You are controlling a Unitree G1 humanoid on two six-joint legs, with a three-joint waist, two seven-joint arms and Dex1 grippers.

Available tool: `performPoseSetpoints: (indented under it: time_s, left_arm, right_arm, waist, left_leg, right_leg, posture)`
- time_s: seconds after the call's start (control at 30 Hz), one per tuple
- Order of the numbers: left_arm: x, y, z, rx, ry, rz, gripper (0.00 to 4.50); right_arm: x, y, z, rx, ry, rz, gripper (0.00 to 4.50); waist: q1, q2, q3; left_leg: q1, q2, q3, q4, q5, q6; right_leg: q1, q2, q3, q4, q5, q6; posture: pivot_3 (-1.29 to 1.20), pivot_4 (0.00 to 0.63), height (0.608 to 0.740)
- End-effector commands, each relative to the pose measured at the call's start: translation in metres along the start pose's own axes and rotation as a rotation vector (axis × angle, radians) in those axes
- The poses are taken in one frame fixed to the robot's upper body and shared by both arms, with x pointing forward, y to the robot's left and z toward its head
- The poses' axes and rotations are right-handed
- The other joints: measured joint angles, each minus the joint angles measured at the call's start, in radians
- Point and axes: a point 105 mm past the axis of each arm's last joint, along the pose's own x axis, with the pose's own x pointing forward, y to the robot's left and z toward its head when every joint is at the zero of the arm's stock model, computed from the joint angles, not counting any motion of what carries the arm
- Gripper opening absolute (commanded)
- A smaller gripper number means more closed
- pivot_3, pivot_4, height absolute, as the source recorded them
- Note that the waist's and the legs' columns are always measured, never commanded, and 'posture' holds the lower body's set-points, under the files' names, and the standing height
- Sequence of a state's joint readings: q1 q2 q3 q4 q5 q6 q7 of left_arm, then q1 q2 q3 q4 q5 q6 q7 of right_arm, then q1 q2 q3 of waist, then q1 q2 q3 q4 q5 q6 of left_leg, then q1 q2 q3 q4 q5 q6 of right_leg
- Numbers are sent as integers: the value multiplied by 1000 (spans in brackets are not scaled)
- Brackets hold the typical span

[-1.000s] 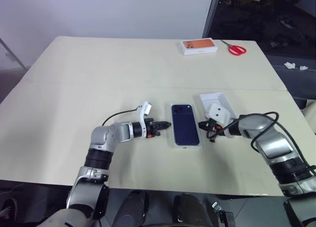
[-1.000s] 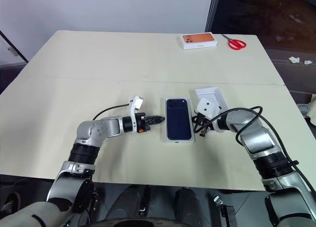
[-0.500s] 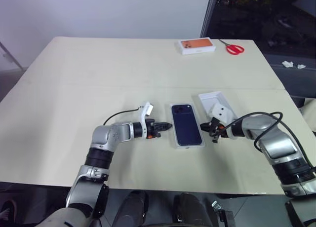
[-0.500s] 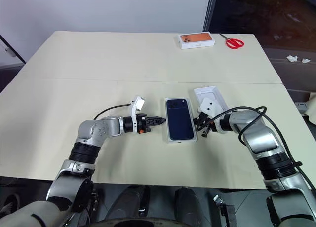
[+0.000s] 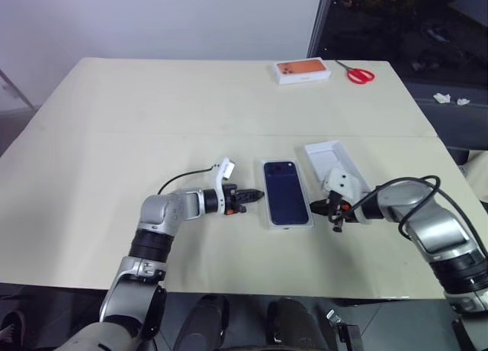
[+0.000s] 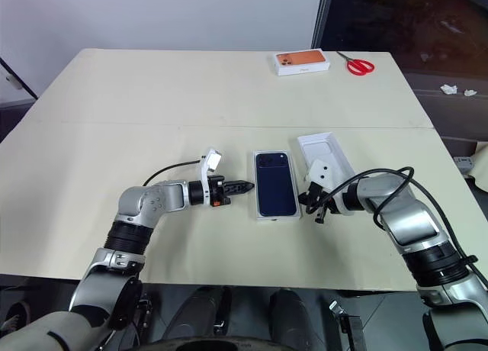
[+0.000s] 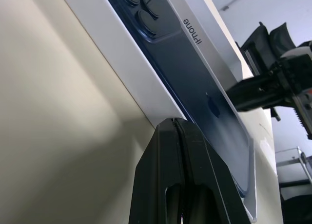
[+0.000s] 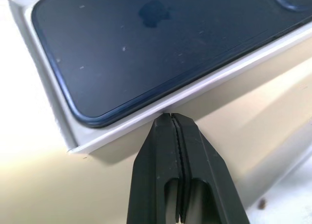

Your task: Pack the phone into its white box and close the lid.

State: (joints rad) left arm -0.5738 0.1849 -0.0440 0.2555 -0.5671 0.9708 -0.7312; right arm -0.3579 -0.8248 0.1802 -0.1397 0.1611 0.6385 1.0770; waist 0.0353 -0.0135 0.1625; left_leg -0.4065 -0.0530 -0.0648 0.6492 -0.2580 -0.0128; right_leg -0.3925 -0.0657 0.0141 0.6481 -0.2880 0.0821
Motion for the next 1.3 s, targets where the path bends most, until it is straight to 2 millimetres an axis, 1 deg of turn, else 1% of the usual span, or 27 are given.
performPoseSetpoints:
  time_s: [0.03,0.17,0.27,0.37,0.5,0.7,0.8,0.87,0.97,1.03,1.1,1.13,1.17,1.2,1.23,1.3]
  left_arm:
    - [0,4,-4,-14,8,24,48]
    - [1,4,-4,-14,8,23,48]
    - [1,3,-4,-18,7,19,48]
    - [-1,3,-6,-16,14,19,48]
    - [-3,-1,-12,-19,25,7,48]
    - [-6,-5,-19,-24,27,5,48]
    - [-11,-5,-19,-11,18,15,48]
    - [-17,-5,-17,0,11,19,48]
    - [-28,-6,-8,33,-18,24,857]
    - [-36,-8,-1,65,-34,26,1862]
    - [-45,-9,11,107,-69,31,2795]
    - [-51,-10,16,122,-85,31,3376]
    - [-56,-11,21,143,-102,27,3777]
    - [-60,-12,25,155,-110,24,4338]
    - [-64,-12,28,161,-117,22,4464]
    - [-69,-13,31,176,-122,13,4464]
  right_arm:
    - [5,17,8,-12,-19,76,0]
    - [9,20,13,-3,-44,81,0]
    - [12,13,9,-35,-27,36,0]
    - [11,7,8,-40,-25,18,0]
    - [4,2,7,-63,-9,7,0]
    - [-10,0,0,-79,28,15,0]
    - [-18,-5,4,-93,27,-2,0]
    - [-23,-10,10,-93,16,-16,0]
    - [-30,-14,19,-83,-8,-20,810]
    - [-34,-15,25,-88,-22,-24,1860]
    - [-40,-17,32,-83,-43,-28,2843]
    - [-42,-20,35,-87,-51,-40,3427]
    - [-44,-24,38,-91,-55,-60,3894]
    - [-46,-26,40,-93,-56,-75,4454]
    - [-46,-27,42,-102,-56,-79,4498]
    - [-47,-30,45,-116,-61,-96,4498]
  waist:
    - [0,0,0]
    - [-2,0,0]
    - [-9,0,0]
    - [-21,0,0]
    - [-24,0,0]
    - [-21,0,0]
    - [-22,0,0]
    - [-24,1,1]
    - [-26,2,2]
    - [-24,2,2]
    - [-25,1,2]
    - [-25,2,2]
    - [-26,2,3]
    - [-26,2,3]
    - [-24,2,3]
    - [-23,2,3]
  left_leg:
    - [0,0,0,0,0,0]
    - [0,0,0,0,0,0]
    - [0,1,0,0,0,0]
    - [0,1,0,0,0,0]
    - [0,1,0,0,0,0]
    - [0,1,0,0,0,0]
    - [0,0,0,0,0,0]
    - [0,1,0,-1,0,0]
    - [0,1,0,-1,0,0]
    - [-1,1,0,-1,0,0]
    - [-1,1,0,-1,0,0]
    - [-1,1,0,-1,0,-1]
    - [-1,1,0,-1,0,-1]
    - [-1,1,0,-1,0,-1]
    - [-2,1,0,-1,0,-1]
    - [-2,1,0,-1,0,-1]
  right_leg:
    - [0,0,0,0,0,0]
    - [0,0,0,0,0,0]
    - [0,1,0,0,0,0]
    - [0,1,0,1,0,0]
    - [0,1,0,1,0,0]
    - [0,0,0,0,0,0]
    - [0,0,0,0,0,0]
    - [-1,0,0,0,0,0]
    - [-1,0,1,1,0,0]
    - [-2,1,0,1,0,0]
    - [-2,1,1,1,0,0]
    - [-2,1,1,1,0,0]
    - [-2,1,1,1,0,0]
    - [-3,1,1,1,0,0]
    - [-3,1,1,1,0,0]
    - [-3,1,1,1,0,0]
  posture:
    - [0,150,740]
    - [0,150,740]
    - [0,150,740]
    - [0,150,740]
    - [0,150,740]
    - [0,150,740]
    - [0,150,740]
    - [0,150,740]
    - [0,150,740]
    - [0,150,740]
    - [0,150,740]
    - [0,150,740]
    - [0,150,740]
    - [0,150,740]
    - [0,150,740]
    - [0,150,740]
